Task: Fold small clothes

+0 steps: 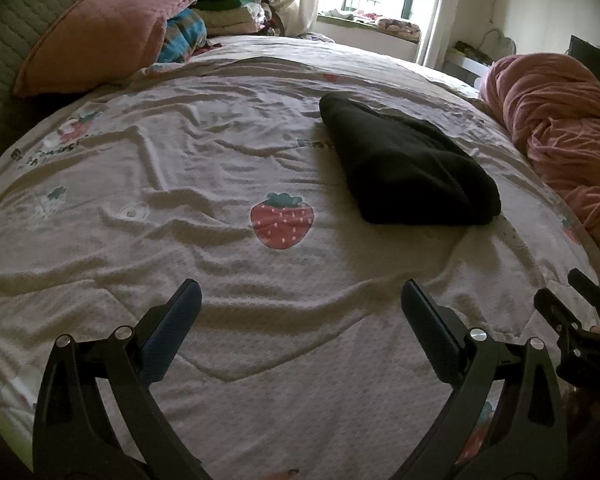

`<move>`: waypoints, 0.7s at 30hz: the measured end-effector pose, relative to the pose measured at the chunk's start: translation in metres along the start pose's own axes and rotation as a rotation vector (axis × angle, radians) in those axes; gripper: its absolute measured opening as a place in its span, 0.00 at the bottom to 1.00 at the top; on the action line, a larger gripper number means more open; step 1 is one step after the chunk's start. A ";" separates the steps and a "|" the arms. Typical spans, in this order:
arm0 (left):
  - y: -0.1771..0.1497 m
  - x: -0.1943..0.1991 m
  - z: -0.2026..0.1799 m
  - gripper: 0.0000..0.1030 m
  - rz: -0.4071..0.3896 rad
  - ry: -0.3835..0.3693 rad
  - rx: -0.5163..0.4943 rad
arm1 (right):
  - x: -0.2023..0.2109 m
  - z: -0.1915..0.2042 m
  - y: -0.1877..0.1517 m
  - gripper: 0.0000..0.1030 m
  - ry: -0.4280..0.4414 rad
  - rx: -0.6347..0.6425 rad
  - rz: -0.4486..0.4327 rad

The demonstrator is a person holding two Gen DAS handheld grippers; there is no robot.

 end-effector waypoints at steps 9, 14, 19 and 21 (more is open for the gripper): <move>-0.001 0.000 0.001 0.91 0.003 0.010 -0.001 | 0.000 0.001 -0.001 0.96 -0.002 0.001 0.003; -0.001 0.000 0.001 0.91 0.005 0.017 -0.001 | 0.000 0.002 -0.001 0.96 -0.001 0.001 0.004; -0.001 0.001 0.001 0.91 0.004 0.020 -0.002 | 0.000 0.003 0.000 0.96 0.005 -0.001 0.002; -0.001 0.001 0.002 0.91 0.004 0.024 -0.005 | 0.000 0.003 0.000 0.96 0.005 -0.002 0.004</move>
Point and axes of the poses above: each gripper's, at about its wrist camera, not at the fingertips, and x roughly against the way its jaws point, z to its left, y to its top, the point moved 10 cm from there along -x, roughly the way its jaws point, and after that the axes turned 4 degrees about -y, right-handed, at the moved point
